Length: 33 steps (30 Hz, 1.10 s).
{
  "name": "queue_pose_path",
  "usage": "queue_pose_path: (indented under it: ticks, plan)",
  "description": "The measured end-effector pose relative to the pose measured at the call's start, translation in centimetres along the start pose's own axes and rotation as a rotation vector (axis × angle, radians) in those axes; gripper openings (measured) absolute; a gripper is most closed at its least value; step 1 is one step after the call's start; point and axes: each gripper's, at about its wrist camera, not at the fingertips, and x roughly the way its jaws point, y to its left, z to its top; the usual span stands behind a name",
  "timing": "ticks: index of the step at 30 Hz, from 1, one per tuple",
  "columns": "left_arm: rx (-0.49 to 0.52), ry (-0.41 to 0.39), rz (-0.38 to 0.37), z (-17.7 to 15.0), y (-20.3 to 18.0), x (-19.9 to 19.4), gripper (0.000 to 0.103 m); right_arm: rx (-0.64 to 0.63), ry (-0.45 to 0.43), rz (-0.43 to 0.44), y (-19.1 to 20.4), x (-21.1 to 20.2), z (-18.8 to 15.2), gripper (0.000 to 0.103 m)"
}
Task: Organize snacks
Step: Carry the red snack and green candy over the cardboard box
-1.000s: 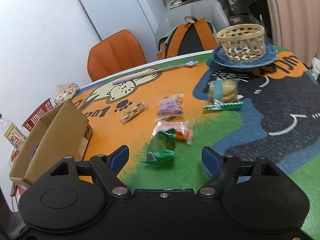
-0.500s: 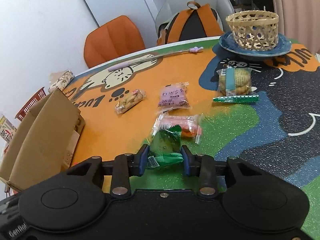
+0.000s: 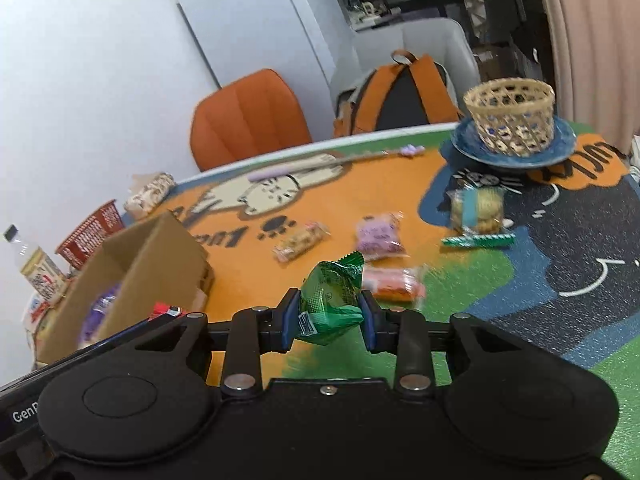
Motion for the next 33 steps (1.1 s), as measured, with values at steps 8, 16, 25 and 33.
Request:
queue_pose_path:
  ticks: [8, 16, 25, 33]
  plan:
    - [-0.018, -0.068, 0.014, 1.7, 1.4, -2.7, 0.021, -0.033, -0.04, 0.042, 2.8, -1.1, 0.7, 0.032]
    - [-0.04, -0.113, 0.041, 2.8, 3.7, -4.9, 0.021, -0.069, -0.062, 0.081, 5.8, -1.4, 0.9, 0.032]
    - [-0.101, -0.149, 0.068, 3.8, 7.6, -6.6, 0.021, -0.102, -0.081, 0.094, 8.9, -1.4, 1.1, 0.032]
    - [-0.15, -0.167, 0.096, 4.8, 11.5, -7.0, 0.021, -0.12, -0.097, 0.098, 11.5, -1.0, 1.2, 0.032]
